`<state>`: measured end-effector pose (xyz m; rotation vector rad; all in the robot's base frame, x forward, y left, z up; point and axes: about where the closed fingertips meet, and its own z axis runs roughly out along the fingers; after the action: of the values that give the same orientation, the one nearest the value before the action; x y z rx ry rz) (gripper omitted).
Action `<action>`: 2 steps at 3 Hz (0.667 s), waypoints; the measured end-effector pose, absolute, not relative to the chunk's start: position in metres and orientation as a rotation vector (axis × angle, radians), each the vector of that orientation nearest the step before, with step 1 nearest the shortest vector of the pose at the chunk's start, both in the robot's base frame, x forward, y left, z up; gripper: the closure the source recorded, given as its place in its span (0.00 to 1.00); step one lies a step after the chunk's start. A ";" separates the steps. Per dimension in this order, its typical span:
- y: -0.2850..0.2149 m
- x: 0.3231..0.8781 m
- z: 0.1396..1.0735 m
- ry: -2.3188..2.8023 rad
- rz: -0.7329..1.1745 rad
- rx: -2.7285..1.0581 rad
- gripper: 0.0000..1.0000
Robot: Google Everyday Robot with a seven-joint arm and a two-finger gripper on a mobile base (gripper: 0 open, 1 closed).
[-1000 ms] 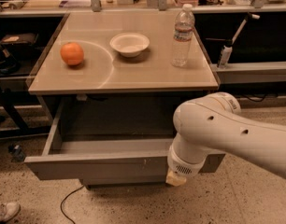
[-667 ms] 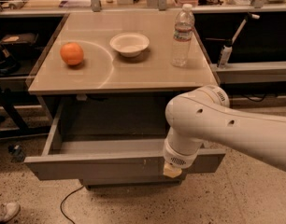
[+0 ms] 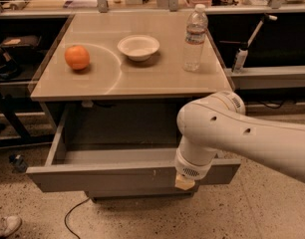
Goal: Close top drawer
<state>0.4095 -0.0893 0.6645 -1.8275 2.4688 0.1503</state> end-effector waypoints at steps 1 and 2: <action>-0.089 0.410 0.664 2.469 0.150 -1.828 0.34; -0.089 0.410 0.664 2.469 0.150 -1.828 0.11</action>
Offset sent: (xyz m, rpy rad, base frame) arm 0.0000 0.0000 0.0000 0.0000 0.0000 0.0000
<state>0.4095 -0.0893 0.6645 -1.8275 2.4688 0.1502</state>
